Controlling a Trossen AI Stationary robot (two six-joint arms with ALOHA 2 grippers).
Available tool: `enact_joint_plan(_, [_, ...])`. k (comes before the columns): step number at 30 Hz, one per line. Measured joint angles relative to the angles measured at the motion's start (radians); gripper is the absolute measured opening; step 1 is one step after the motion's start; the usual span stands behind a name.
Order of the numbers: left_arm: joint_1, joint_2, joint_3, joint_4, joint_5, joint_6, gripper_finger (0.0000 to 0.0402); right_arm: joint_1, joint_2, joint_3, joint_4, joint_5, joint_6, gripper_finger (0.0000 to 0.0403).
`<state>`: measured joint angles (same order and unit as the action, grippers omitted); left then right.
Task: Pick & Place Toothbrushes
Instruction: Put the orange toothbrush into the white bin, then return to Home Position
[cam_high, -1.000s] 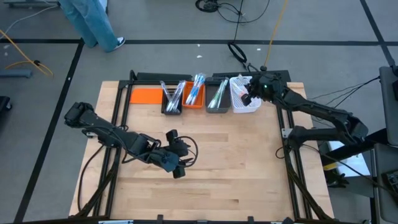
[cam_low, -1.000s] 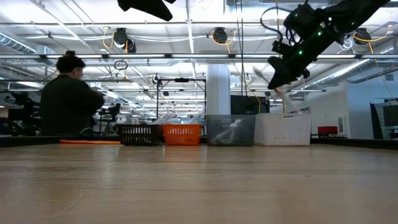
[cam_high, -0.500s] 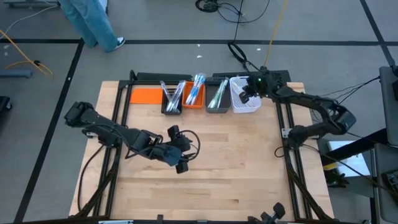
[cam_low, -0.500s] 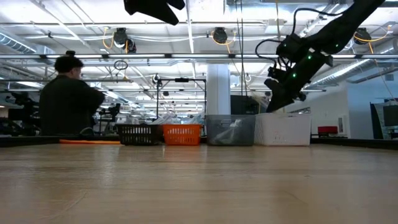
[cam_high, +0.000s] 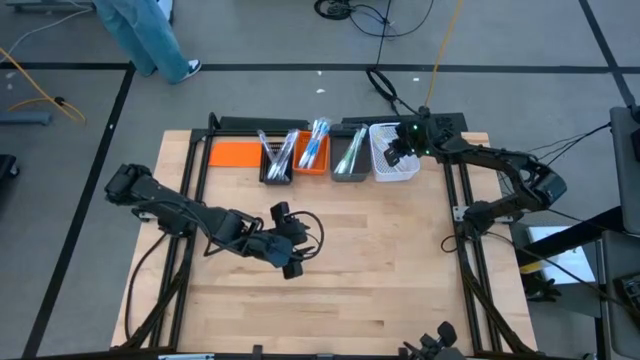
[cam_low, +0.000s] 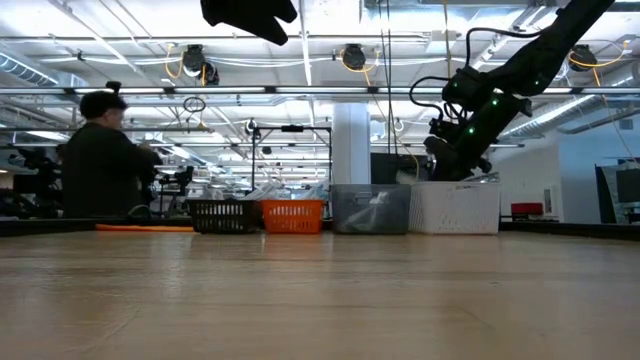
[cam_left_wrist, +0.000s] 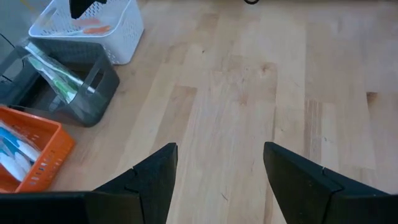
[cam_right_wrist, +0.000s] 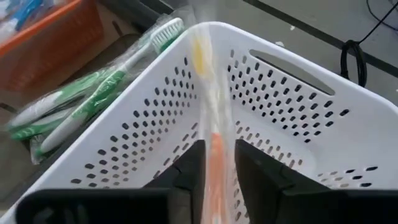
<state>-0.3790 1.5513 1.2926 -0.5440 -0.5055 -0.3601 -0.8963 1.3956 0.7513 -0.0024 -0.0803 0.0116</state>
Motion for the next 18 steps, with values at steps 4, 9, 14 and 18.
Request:
enact_joint_plan(4, [0.000,0.000,0.000,0.001,-0.001,0.000,0.0241,0.000,-0.002,0.000,0.009,0.000,-0.017,0.0104])
enact_joint_plan(9, [0.000,0.000,0.000,-0.001,-0.001,0.011,0.0241,0.000,-0.038,0.000,0.015,-0.001,-0.039,0.0151])
enact_joint_plan(14, [0.003,0.000,0.000,-0.030,-0.036,0.016,0.0241,0.002,-0.106,0.000,-0.001,-0.006,-0.039,0.0187])
enact_joint_plan(18, [0.004,-0.003,0.000,-0.078,-0.124,-0.022,0.0241,0.002,-0.177,0.000,-0.039,-0.117,-0.033,0.0208])
